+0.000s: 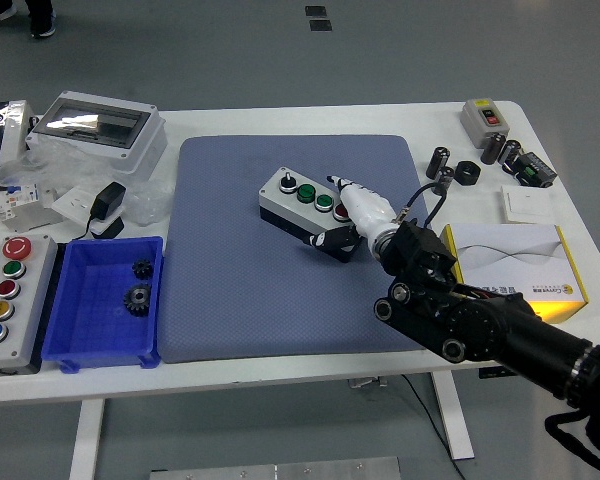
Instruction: Pick up the button,place it on the desk,press the button,press the button
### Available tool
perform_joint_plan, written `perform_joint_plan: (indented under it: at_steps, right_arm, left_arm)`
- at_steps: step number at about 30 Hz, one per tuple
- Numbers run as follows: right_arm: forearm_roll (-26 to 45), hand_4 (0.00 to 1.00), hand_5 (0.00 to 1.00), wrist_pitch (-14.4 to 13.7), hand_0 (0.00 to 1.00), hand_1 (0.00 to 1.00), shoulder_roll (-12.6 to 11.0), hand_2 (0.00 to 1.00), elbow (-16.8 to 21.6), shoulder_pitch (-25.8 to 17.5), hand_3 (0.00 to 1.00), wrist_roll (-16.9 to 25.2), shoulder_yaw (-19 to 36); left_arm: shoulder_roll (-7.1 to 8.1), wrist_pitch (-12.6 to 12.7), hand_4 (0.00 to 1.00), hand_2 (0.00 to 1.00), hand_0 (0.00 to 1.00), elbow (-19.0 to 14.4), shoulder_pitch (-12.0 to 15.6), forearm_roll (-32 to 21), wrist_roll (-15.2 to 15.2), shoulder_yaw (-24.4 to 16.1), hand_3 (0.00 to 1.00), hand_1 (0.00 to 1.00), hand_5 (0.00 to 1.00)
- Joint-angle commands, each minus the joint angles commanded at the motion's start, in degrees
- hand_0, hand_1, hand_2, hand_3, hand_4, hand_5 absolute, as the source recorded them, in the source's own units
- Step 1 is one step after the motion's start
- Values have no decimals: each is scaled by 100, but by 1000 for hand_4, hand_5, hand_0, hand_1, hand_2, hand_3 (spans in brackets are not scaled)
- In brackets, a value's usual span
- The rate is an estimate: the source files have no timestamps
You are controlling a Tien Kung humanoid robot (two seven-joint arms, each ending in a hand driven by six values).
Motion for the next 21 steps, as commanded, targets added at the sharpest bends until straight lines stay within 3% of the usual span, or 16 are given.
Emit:
perform_joint_plan:
  at_steps: [1,7,8,13,14,19,20,21]
  right_arm:
    - [-15,963,341,-8,699,841,5,888,-10,2,998,-1,-14]
    - [-221,963,341,-63,699,841,32,888,-138,16,998,-13,-79]
    - [-278,830,189,-67,380,615,35,661,-158,17,974,-21,-91]
    - [-573,830,189,-104,380,615,50,661,-211,11,974,-48,-175]
    - [-613,698,140,-106,291,493,50,517,-214,10,861,-52,-190]
    - [-793,698,140,-91,291,493,39,517,-225,11,861,-67,-253]
    - [-819,196,2,-96,182,384,36,412,-225,13,588,-68,-259]
    - [-868,196,2,-99,182,384,32,412,-226,15,588,-72,-261]
  left_arm:
    - [-1,0,724,722,793,0,1,0,-1,1,796,758,396]
    - [-9,3,724,722,793,2,3,-15,-7,17,796,758,396]
    - [-9,3,724,722,793,3,1,-17,-10,18,796,756,395]
    - [-11,-3,724,722,793,14,-12,-28,-32,34,796,756,395]
    - [-13,-5,724,722,792,16,-14,-31,-36,37,796,756,395]
    - [-18,-11,724,722,792,31,-20,-65,-67,70,796,756,395]
    - [-20,-13,725,722,791,32,-20,-73,-71,76,796,756,397]
    - [-21,-12,725,722,791,35,-21,-79,-79,79,796,756,397]
